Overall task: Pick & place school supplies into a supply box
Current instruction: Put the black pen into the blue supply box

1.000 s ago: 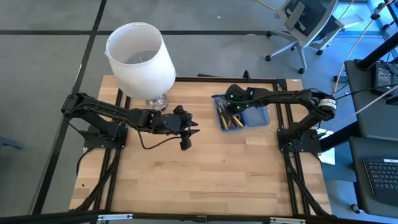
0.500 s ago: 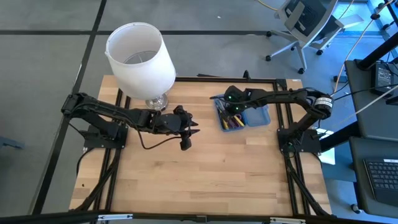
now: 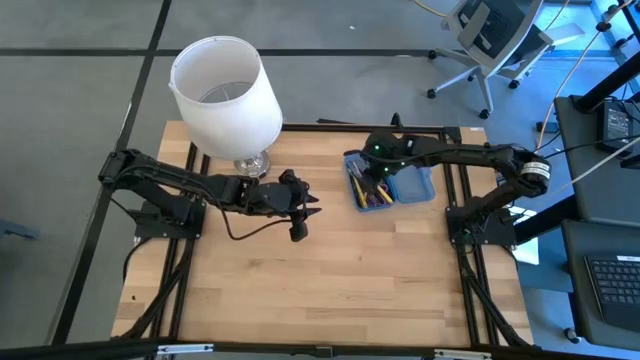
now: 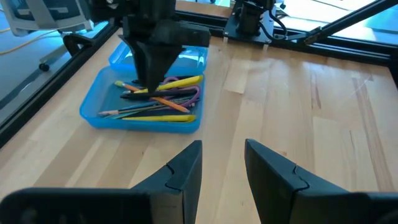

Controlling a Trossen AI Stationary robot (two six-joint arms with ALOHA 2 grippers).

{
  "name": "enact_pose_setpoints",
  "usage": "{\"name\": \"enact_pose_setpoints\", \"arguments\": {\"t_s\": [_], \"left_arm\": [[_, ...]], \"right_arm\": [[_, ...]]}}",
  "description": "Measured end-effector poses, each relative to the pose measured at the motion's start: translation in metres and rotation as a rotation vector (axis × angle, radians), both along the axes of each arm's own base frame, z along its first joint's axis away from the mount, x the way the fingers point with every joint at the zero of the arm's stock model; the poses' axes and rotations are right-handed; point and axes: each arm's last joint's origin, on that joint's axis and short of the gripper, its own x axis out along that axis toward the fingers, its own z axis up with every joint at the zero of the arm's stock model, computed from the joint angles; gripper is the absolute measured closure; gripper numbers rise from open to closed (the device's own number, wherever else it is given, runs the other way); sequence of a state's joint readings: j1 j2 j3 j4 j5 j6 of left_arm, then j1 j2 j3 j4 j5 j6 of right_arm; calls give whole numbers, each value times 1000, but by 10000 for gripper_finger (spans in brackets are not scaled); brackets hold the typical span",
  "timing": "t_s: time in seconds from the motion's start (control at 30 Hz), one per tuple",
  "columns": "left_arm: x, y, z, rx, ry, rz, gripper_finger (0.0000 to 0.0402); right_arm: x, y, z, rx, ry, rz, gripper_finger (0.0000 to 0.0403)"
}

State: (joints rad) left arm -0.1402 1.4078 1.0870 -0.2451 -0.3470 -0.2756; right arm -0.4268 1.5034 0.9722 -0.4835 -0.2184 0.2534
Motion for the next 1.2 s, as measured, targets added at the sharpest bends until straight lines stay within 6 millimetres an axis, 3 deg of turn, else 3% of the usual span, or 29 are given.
{"name": "enact_pose_setpoints", "arguments": {"t_s": [0.3, 0.8, 1.2], "left_arm": [[0, 0, 0, 0, 0, 0, 288], [0, 0, 0, 1, 0, 2, 288], [0, 0, 0, 2, 0, 3, 288]], "right_arm": [[0, 1, -15, -96, 109, -64, 279], [5, -1, -40, -57, 182, -78, 279], [7, -2, -41, -43, 177, -102, 279]]}}
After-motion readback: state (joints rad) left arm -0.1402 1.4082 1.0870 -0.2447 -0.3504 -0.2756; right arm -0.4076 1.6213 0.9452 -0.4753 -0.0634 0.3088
